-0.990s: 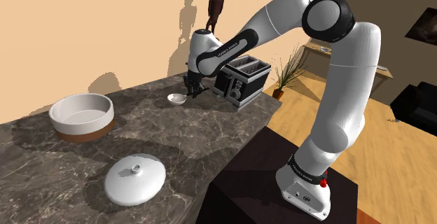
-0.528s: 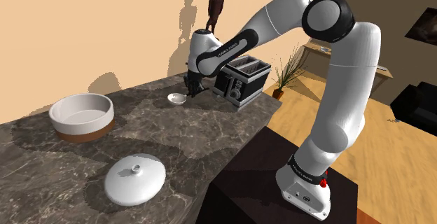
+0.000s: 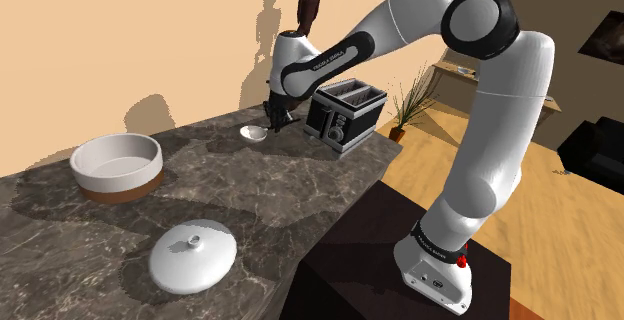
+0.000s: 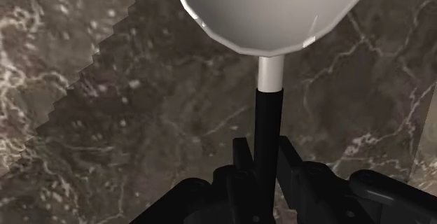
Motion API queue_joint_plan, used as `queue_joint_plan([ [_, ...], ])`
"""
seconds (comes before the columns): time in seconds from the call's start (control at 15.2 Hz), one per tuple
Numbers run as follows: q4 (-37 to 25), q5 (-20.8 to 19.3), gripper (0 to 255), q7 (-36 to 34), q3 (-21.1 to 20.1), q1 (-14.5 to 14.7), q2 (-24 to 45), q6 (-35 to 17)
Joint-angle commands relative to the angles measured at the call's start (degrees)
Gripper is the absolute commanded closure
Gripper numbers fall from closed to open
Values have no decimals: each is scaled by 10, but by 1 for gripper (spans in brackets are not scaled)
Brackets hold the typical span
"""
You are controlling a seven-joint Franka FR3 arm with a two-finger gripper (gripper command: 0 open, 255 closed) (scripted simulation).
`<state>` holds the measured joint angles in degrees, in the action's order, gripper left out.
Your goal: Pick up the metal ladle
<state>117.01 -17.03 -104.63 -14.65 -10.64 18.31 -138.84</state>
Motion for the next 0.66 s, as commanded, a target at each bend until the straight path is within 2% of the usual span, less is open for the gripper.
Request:
queue_joint_plan([
  [0.0,-2,6,255,5,-3,-2,-10,12],
  [0.59,-16,28,255,24,-11,-7,-44,57],
])
